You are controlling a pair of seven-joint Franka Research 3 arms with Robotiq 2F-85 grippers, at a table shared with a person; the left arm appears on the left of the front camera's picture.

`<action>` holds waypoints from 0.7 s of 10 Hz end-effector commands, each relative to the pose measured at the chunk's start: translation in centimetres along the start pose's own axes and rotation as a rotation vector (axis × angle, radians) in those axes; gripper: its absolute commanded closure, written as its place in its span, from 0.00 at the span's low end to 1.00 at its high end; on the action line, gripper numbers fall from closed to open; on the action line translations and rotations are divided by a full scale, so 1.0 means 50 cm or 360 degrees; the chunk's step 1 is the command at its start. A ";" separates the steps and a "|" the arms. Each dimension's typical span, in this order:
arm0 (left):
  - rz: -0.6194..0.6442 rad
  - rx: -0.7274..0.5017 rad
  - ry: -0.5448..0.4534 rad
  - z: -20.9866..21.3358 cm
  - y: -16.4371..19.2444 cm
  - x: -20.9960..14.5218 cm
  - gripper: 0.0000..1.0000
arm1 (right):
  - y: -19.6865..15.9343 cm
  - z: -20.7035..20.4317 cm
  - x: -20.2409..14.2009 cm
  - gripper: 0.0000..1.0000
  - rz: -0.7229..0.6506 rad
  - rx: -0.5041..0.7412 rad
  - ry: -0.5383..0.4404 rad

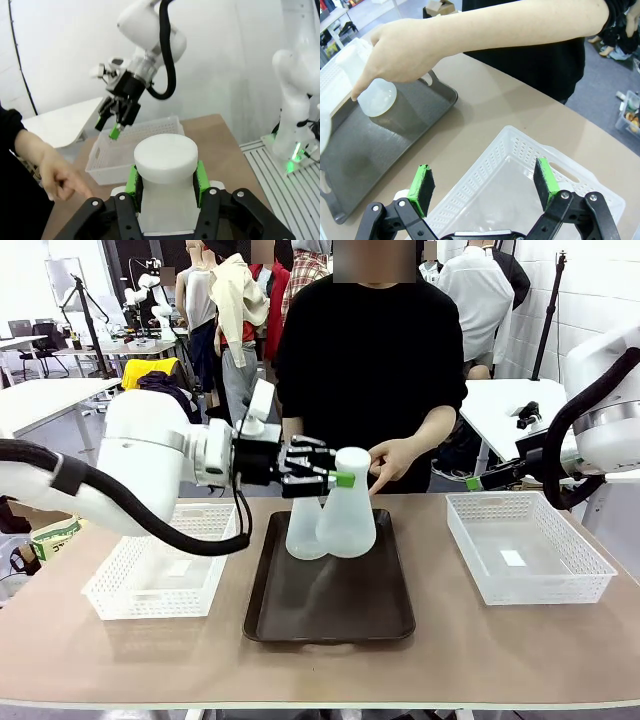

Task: Prepare the laboratory tools.
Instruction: Place the picked Big flask upright in the Handle tray as directed by the person.

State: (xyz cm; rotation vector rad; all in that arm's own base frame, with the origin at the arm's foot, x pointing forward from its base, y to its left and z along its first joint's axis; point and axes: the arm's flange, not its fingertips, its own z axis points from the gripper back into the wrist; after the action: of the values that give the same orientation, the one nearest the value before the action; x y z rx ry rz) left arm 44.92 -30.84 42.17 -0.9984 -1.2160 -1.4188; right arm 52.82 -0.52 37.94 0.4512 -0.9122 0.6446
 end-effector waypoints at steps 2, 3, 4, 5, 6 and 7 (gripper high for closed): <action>-0.0027 0.0056 0.0050 -0.037 0.023 -0.054 1.00 | 0.000 0.001 -0.001 0.00 0.0005 0.0002 0.0009; 0.0011 0.0037 0.0067 -0.047 0.024 -0.081 1.00 | 0.000 0.001 -0.001 0.00 0.0005 0.0002 0.0009; 0.0045 0.0004 0.0066 -0.051 0.024 -0.094 1.00 | 0.000 0.001 -0.001 0.00 0.0005 0.0002 0.0009; 0.0051 -0.0016 0.0078 -0.057 0.018 -0.099 1.00 | 0.000 0.001 -0.001 0.00 0.0005 0.0002 0.0009; 0.0075 -0.0024 0.0089 -0.061 0.014 -0.107 1.00 | 0.000 0.001 -0.001 0.00 0.0005 0.0002 0.0009; 0.0104 -0.0025 0.0121 -0.060 0.016 -0.122 1.00 | 0.000 0.001 -0.001 0.00 0.0005 0.0002 0.0009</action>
State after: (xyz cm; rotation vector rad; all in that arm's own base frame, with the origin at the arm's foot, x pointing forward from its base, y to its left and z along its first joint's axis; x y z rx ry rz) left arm 46.28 -32.68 35.85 -0.9957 -1.1265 -1.4011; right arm 52.82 -0.52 37.93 0.4512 -0.9121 0.6446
